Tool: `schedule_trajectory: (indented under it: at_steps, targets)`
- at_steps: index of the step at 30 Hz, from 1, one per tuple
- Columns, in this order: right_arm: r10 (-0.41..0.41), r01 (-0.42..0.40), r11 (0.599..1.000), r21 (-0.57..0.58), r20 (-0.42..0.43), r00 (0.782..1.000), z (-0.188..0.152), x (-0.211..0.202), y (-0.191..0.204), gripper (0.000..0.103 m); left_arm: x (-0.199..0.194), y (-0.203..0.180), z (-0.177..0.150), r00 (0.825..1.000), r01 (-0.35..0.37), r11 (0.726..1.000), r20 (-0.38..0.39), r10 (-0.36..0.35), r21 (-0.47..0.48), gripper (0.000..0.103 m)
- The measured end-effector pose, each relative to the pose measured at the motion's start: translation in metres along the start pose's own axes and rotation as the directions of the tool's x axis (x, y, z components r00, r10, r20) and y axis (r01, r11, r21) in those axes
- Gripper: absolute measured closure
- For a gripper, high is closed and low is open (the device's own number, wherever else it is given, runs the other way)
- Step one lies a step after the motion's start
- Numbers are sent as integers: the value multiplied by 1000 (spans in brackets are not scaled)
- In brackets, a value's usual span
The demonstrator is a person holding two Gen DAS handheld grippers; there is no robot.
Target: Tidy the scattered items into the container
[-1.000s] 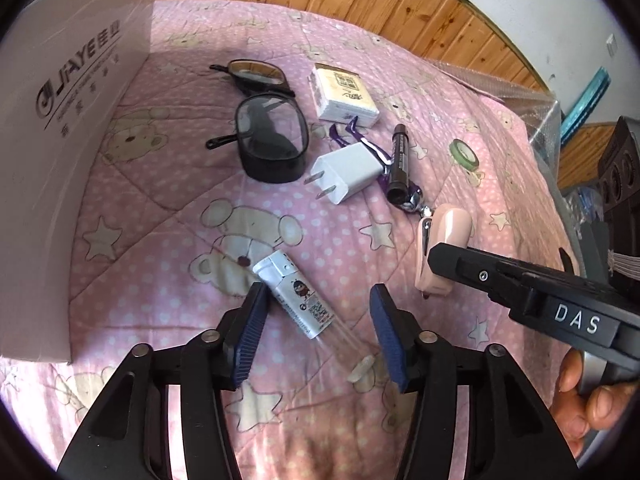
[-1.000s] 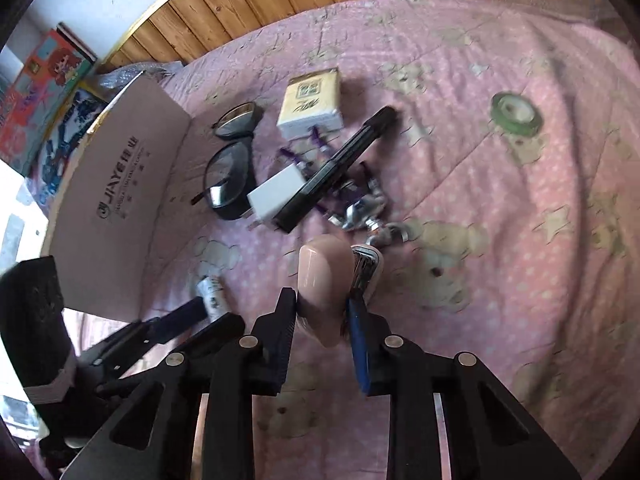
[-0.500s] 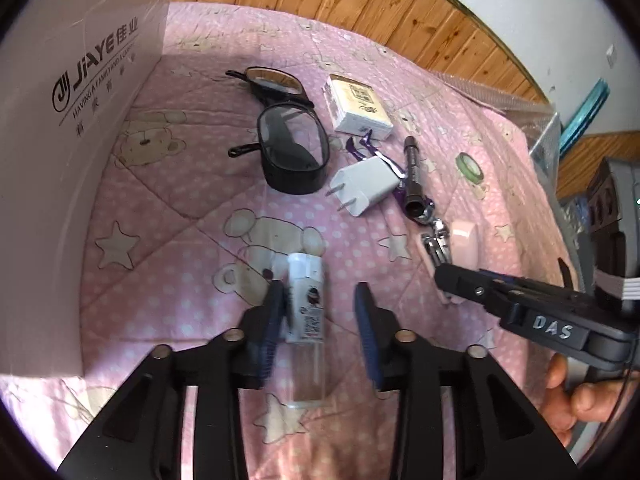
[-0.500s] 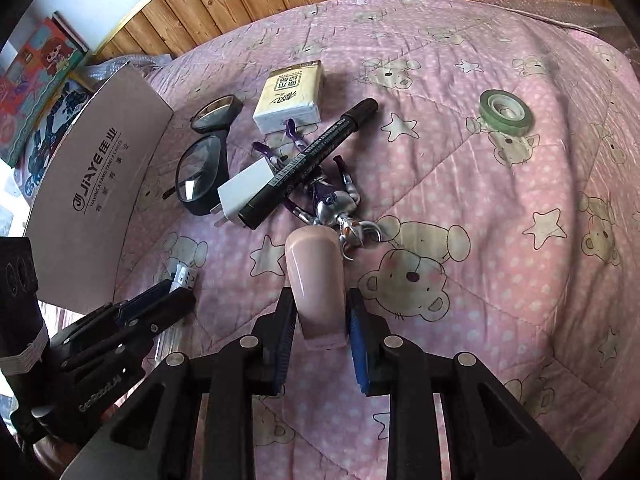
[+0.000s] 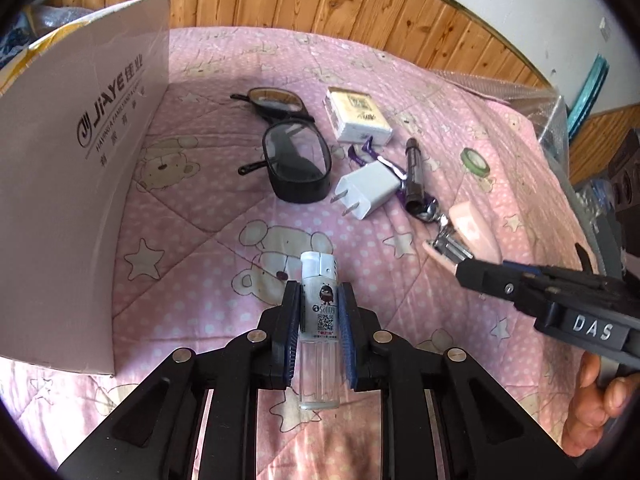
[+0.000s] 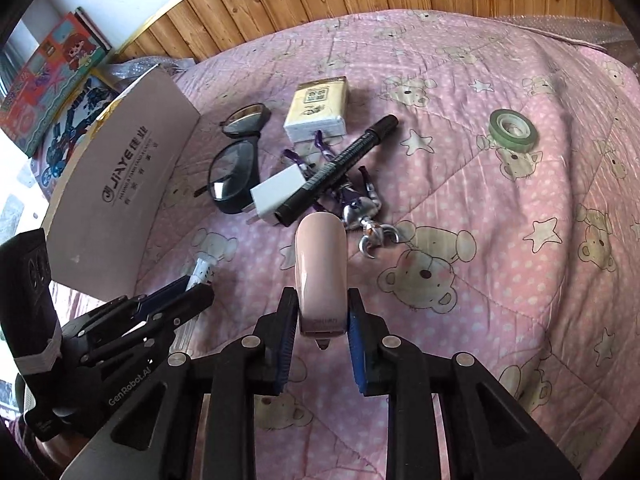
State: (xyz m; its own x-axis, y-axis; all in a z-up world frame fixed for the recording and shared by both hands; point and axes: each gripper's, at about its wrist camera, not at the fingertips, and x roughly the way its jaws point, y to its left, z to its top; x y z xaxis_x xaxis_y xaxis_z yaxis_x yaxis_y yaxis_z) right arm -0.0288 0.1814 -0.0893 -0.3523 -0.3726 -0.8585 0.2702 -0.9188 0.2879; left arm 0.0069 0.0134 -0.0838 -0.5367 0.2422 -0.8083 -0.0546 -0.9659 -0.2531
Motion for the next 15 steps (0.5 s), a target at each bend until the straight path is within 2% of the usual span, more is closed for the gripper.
schedule_trajectory:
  at_steps: [15]
  targets:
    - [73, -69, 996, -61, 56, 996, -2, -30, 28, 78, -44, -6, 21, 994, 60, 998, 96, -58, -19, 84]
